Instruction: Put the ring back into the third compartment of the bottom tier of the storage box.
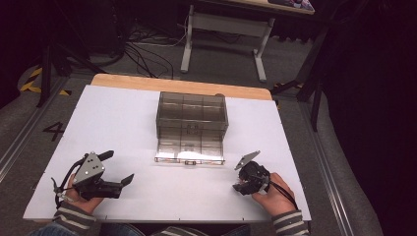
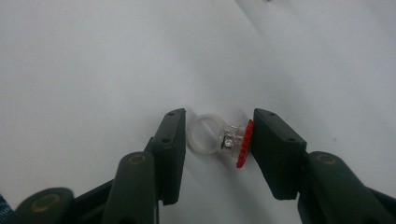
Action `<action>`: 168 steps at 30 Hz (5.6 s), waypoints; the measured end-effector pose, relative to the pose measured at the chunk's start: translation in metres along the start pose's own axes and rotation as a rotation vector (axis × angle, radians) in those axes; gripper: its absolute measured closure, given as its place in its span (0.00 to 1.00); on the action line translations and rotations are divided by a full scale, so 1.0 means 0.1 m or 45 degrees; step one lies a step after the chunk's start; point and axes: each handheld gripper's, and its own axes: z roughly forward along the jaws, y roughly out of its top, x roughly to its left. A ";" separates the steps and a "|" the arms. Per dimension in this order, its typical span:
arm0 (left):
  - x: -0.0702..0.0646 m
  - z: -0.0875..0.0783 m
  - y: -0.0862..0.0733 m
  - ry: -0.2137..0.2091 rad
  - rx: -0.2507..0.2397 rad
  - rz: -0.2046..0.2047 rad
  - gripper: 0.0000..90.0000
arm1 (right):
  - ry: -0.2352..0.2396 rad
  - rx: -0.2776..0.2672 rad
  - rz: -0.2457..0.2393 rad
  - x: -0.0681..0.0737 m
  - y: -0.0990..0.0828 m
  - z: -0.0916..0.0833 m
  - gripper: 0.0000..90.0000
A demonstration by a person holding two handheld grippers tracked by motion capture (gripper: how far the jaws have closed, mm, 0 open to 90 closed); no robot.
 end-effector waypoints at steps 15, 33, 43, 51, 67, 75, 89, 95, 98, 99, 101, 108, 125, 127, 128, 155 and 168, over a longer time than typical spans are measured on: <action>0.00 0.00 0.00 0.003 -0.001 0.004 0.03 | -0.024 -0.039 -0.008 0.01 0.00 -0.05 0.65; 0.00 0.00 0.00 0.002 0.000 0.003 0.03 | -0.053 -0.122 -0.009 0.01 -0.01 -0.16 0.65; 0.00 0.00 0.00 0.002 0.000 0.003 0.02 | -0.112 -0.189 -0.008 0.02 0.01 -0.23 0.65; 0.00 0.00 0.00 0.003 0.000 0.004 0.03 | -0.155 -0.271 -0.003 0.02 0.00 -0.31 0.65; 0.00 0.00 0.00 0.004 0.001 0.008 0.03 | -0.163 -0.292 -0.012 0.02 0.05 -0.33 0.65; 0.00 0.01 0.00 0.006 0.005 0.006 0.03 | -0.144 -0.324 -0.036 0.01 0.17 -0.38 0.65; 0.01 0.00 0.00 0.005 0.003 0.005 0.02 | -0.134 -0.349 -0.082 -0.04 0.51 -0.43 0.65; 0.01 0.01 0.00 0.004 0.004 0.007 0.02 | -0.123 -0.367 -0.069 -0.07 0.62 -0.43 0.65; 0.01 0.01 0.00 0.005 0.004 0.008 0.02 | -0.117 -0.367 -0.050 -0.08 0.65 -0.41 0.65; 0.01 0.01 0.00 0.003 0.006 0.007 0.03 | -0.113 -0.370 -0.040 -0.09 0.66 -0.40 0.65; 0.01 0.01 0.00 0.003 0.005 0.008 0.02 | -0.103 -0.376 -0.028 -0.10 0.69 -0.39 0.64; 0.01 0.01 0.00 0.001 0.005 0.007 0.03 | -0.096 -0.371 -0.020 -0.13 0.80 -0.31 0.64; 0.01 0.02 0.00 -0.003 0.005 0.010 0.03 | -0.075 -0.422 0.029 -0.15 0.92 -0.16 0.64; 0.01 0.01 0.00 -0.004 0.004 0.010 0.03 | -0.076 -0.421 0.031 -0.15 0.92 -0.15 0.64; 0.01 0.01 0.00 -0.004 0.004 0.009 0.02 | -0.080 -0.419 0.030 -0.15 0.92 -0.15 0.64; 0.00 0.02 0.00 -0.005 0.007 0.004 0.03 | -0.102 -0.403 0.041 -0.16 0.94 0.19 0.64; 0.01 0.02 0.00 -0.003 0.009 0.011 0.03 | -0.102 -0.353 0.055 -0.19 0.95 0.33 0.64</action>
